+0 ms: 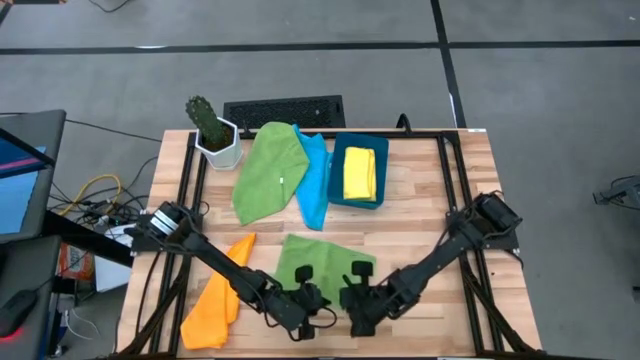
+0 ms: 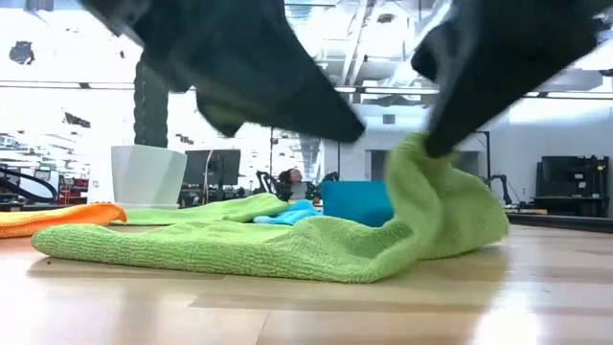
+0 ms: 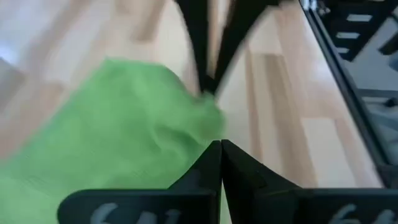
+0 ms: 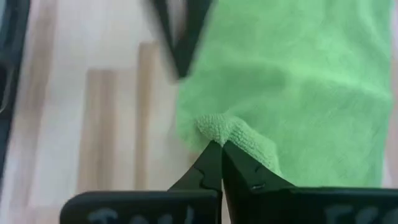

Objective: Fold microfiber towels
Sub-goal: Fold the right green towel

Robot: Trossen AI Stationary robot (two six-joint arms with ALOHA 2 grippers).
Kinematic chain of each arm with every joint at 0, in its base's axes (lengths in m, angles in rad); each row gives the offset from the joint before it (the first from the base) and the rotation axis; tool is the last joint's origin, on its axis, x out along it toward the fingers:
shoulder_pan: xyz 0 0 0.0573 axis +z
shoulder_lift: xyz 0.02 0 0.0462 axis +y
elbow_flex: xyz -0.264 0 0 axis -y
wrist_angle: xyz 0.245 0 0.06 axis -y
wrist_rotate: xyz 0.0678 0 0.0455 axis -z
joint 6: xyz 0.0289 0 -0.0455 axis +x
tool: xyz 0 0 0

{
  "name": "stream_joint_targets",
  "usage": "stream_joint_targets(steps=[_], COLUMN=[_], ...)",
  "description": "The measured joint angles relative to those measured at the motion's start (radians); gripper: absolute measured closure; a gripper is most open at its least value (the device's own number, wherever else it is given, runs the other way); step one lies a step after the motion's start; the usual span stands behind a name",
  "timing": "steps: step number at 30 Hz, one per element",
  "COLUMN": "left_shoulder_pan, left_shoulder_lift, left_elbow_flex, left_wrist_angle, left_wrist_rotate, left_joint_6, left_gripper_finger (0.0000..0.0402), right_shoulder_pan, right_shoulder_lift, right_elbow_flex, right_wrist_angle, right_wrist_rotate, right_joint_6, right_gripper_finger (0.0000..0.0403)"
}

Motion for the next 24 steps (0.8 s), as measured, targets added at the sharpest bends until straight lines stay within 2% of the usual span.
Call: stream_joint_targets(steps=[3,8,14,18,24], left_shoulder_pan=[0.024,0.110,0.205,0.259,0.314], left_shoulder_lift=[0.003,0.076,0.083,0.095,0.105], left_elbow_flex=[0.000,-0.002,0.001,0.002,-0.001], left_wrist_angle=[0.011,0.029,0.079,0.084,0.063], left_wrist_rotate=[-0.022,0.115,0.224,0.368,0.388], left_joint_6=[0.076,0.122,0.240,0.290,0.338], left_gripper_finger=[0.0401,0.0401,0.0402,0.0402,0.0401], right_shoulder_pan=[0.019,0.029,0.028,0.029,0.028], right_shoulder_lift=[0.000,0.001,0.002,0.002,0.002], right_elbow_flex=[0.000,0.000,0.000,0.000,0.000], right_wrist_angle=[-0.002,-0.003,-0.009,-0.009,-0.010], right_wrist_rotate=[0.001,0.007,0.009,0.010,0.011], right_joint_6=[0.034,0.089,0.121,0.124,0.147], right_gripper_finger=[0.0383,0.0381,0.0379,0.0382,0.0377])
